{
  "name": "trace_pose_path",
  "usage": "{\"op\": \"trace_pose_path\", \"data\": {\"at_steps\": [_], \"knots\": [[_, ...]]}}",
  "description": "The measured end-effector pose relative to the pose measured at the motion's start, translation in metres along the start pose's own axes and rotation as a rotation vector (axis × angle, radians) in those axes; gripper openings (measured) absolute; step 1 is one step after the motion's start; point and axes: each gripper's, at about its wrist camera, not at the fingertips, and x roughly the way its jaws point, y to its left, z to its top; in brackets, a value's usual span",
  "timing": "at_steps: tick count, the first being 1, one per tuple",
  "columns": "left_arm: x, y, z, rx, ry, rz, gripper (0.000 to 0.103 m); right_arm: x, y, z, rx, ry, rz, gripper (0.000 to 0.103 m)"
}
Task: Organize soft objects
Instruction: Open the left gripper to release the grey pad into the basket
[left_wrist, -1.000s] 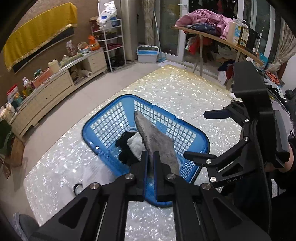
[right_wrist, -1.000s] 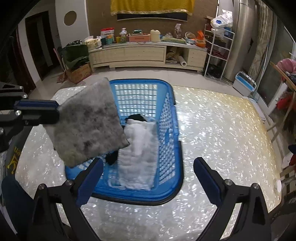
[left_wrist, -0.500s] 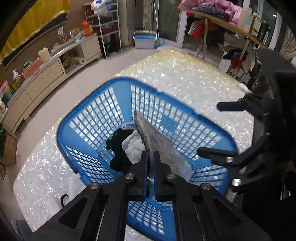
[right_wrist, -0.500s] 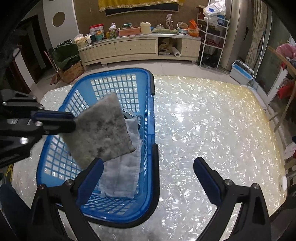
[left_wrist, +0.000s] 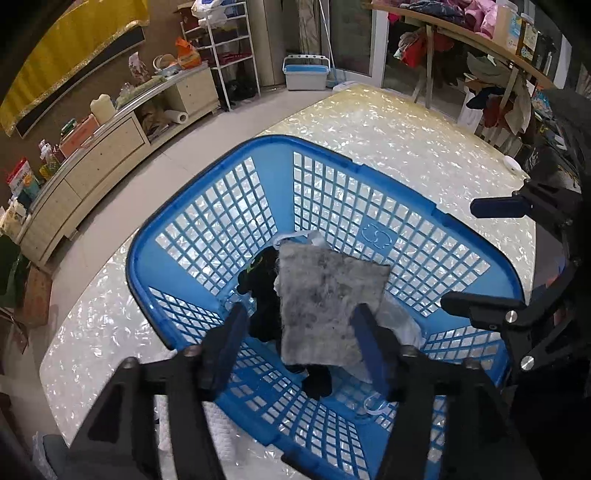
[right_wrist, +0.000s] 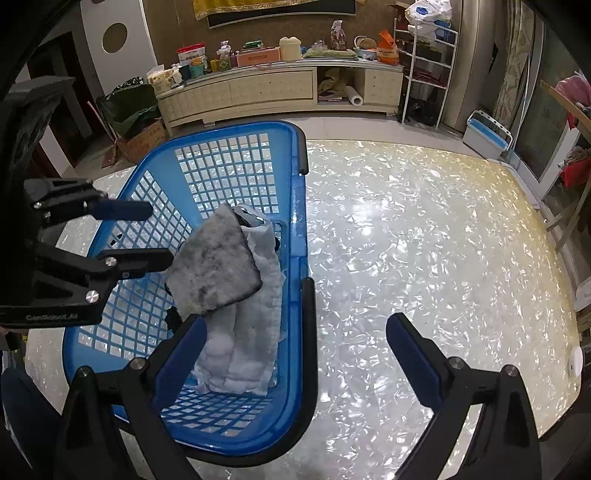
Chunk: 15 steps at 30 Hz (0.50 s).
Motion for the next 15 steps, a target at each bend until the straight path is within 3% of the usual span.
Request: {"op": "trace_pose_path", "data": {"at_steps": [2,15], "knots": [[-0.005,-0.001,0.0,0.001,-0.007,0.005,0.076,-0.002,0.0,-0.001,0.001,-0.001,0.004,0.098],[-0.046,-0.007,-0.023,-0.022,-0.031,0.034,0.083,-0.021,0.019,-0.004,-0.013,-0.033,0.017,0.098]]}}
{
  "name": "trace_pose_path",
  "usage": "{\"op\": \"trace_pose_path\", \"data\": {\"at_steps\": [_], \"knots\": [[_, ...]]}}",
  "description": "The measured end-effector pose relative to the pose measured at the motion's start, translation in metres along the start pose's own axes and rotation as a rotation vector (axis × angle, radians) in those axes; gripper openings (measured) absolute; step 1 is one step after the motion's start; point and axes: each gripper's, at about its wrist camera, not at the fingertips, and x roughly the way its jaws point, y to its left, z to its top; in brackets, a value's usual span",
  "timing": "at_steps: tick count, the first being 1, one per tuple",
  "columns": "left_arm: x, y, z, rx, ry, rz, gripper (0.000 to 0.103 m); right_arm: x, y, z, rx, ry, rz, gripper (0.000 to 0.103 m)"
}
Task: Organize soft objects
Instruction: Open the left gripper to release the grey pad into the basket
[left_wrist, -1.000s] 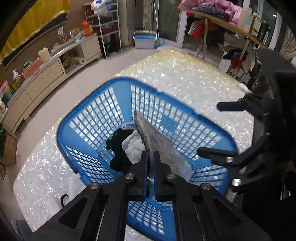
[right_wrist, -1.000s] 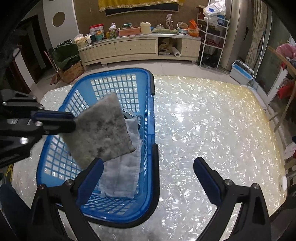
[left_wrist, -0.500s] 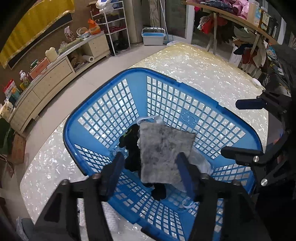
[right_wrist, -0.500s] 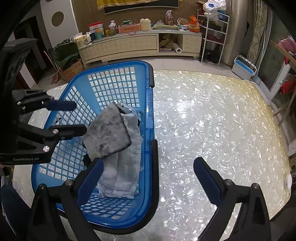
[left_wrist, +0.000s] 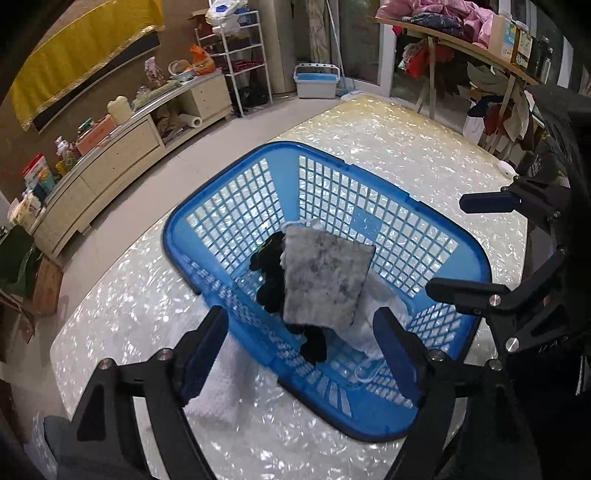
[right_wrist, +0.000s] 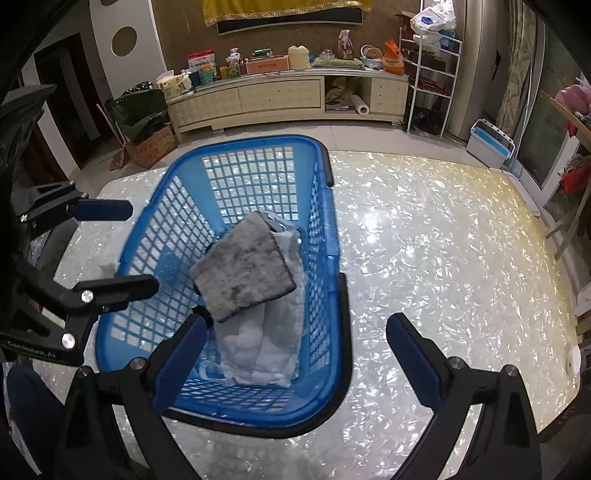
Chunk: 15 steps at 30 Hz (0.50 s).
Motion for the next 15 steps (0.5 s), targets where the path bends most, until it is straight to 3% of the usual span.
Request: {"op": "trace_pose_path", "data": {"at_steps": [7,10,15], "knots": [[-0.03,0.004,-0.022,-0.044,-0.024,0.061,0.089,-0.015,0.02,-0.003,-0.026,-0.024,0.009,0.098],[-0.041,0.01,-0.032,-0.076,-0.027,0.08,0.103,-0.02,0.03,-0.004,-0.038,-0.039,0.025,0.098],[-0.058,0.021,-0.052,-0.129,-0.033,0.119,0.103,-0.028,0.052,-0.003,-0.069,-0.06,0.051,0.098]]}}
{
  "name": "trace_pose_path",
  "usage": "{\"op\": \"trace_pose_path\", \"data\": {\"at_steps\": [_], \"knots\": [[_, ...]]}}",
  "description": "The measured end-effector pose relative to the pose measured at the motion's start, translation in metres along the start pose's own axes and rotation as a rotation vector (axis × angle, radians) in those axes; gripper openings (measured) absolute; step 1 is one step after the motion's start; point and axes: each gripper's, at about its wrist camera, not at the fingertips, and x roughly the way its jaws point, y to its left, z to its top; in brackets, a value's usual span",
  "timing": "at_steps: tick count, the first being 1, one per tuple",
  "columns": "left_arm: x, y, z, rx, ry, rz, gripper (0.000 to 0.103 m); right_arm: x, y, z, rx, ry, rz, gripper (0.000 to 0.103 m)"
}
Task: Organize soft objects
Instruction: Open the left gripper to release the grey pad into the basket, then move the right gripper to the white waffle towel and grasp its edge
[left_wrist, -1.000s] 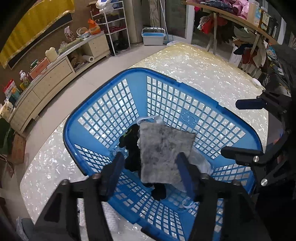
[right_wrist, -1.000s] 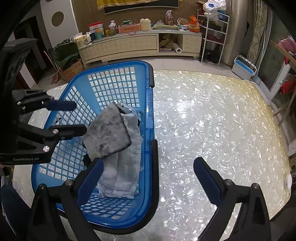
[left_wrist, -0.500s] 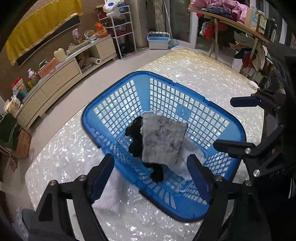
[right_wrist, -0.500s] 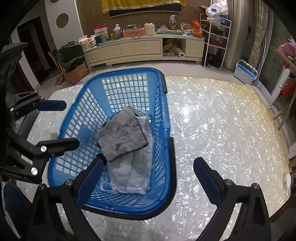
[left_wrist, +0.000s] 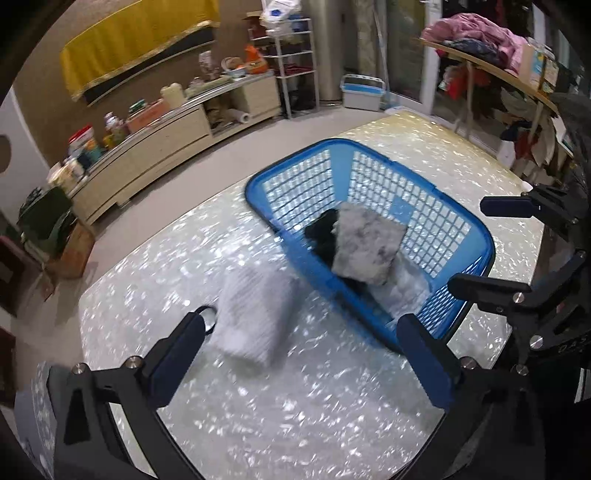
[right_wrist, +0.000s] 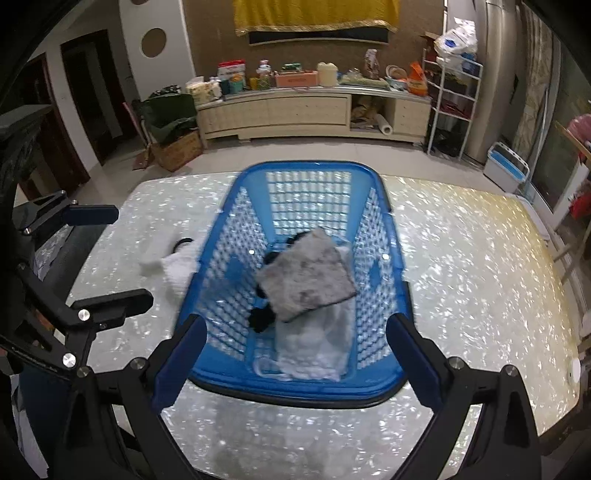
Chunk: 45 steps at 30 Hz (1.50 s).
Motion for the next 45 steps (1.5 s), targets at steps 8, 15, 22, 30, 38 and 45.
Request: {"op": "trace_pose_path", "data": {"at_steps": [8,15,22,30,38,45], "knots": [[-0.024,0.031,-0.032,-0.095,-0.001,0.027,0.103,0.004,0.038,0.008,-0.068,-0.001,0.044,0.098],[-0.043,0.056,-0.058,-0.154,-0.012,0.048,0.103,0.016,0.068,0.017,-0.13,-0.001,0.072,0.098],[-0.053,0.082,-0.084,-0.223,-0.006,0.066,0.103,0.031,0.1,0.025,-0.204,0.007,0.101,0.098],[-0.051,0.115,-0.118,-0.3,0.021,0.091,0.103,0.061,0.14,0.03,-0.289,0.035,0.132,0.098],[-0.037,0.146,-0.144,-0.374,0.056,0.091,0.103,0.095,0.171,0.034,-0.337,0.09,0.152,0.098],[-0.017,0.163,-0.154,-0.396,0.086,0.081,0.103,0.12,0.187,0.029,-0.356,0.15,0.153,0.098]]}}
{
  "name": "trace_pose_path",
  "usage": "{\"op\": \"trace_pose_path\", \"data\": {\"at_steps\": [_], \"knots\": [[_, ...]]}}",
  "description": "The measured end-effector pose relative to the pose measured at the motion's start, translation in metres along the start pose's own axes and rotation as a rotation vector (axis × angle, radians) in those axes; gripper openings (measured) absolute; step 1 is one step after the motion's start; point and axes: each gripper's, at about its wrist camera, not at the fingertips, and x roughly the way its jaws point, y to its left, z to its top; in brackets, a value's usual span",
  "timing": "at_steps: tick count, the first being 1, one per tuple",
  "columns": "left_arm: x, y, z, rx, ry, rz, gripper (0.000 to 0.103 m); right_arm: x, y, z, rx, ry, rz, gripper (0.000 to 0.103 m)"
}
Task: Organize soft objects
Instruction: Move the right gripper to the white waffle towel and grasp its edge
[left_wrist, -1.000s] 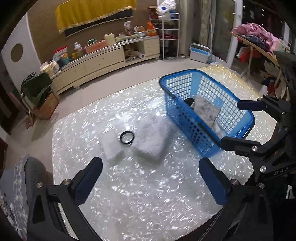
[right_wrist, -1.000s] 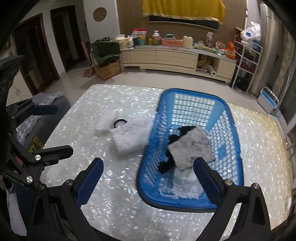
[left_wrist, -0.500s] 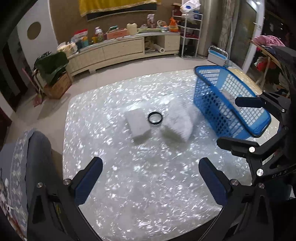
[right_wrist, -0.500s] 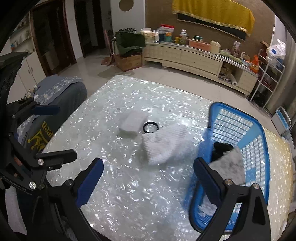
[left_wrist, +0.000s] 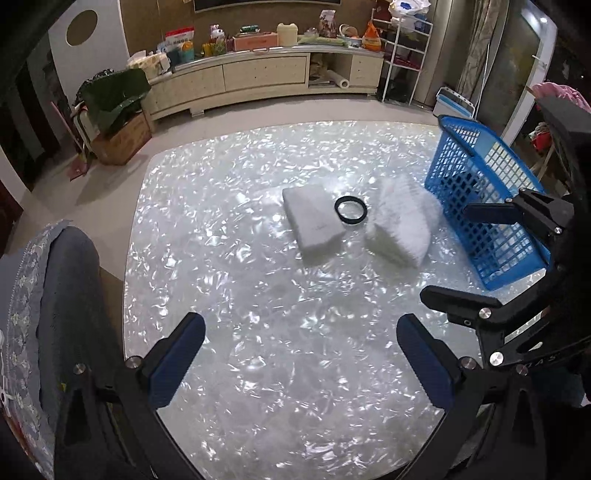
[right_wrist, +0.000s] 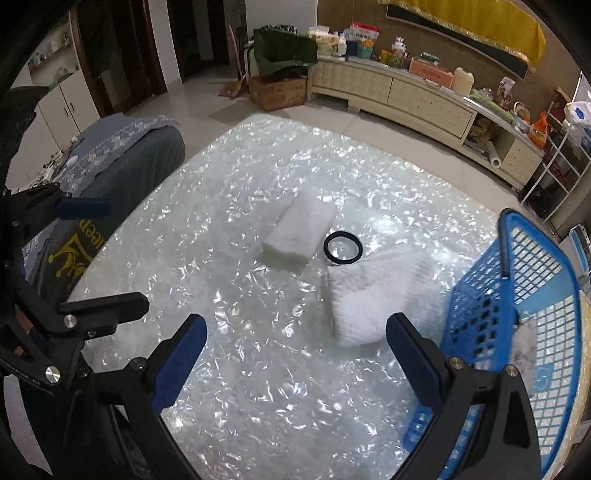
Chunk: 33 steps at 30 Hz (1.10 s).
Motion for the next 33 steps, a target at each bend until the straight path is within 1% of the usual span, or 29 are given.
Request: {"op": "trace_pose_path", "data": {"at_steps": [8,19,21,24,28,31,33], "knots": [[0.034,0.016,0.007,0.001,0.043,-0.005,0.103,0.032,-0.007,0.004,0.021,0.063,-0.001,0.098],[0.084,0.022,0.021,0.025,0.084,-0.028,0.103,0.069,-0.029,0.009,0.066,0.124,-0.026,0.097],[0.091,0.021,0.023,0.032,0.09,-0.03,0.103,0.076,-0.03,0.01,0.064,0.136,-0.032,0.091],[0.101,0.021,0.026,0.032,0.096,-0.037,0.103,0.084,-0.033,0.008,0.066,0.157,-0.04,0.085],[0.11,0.023,0.028,0.02,0.099,-0.051,0.103,0.096,-0.037,0.006,0.07,0.18,-0.044,0.082],[0.114,0.022,0.027,0.021,0.102,-0.054,0.103,0.104,-0.038,0.004,0.069,0.183,-0.051,0.076],[0.116,0.023,0.026,0.018,0.102,-0.058,0.103,0.107,-0.04,0.004,0.08,0.191,-0.056,0.07]]}}
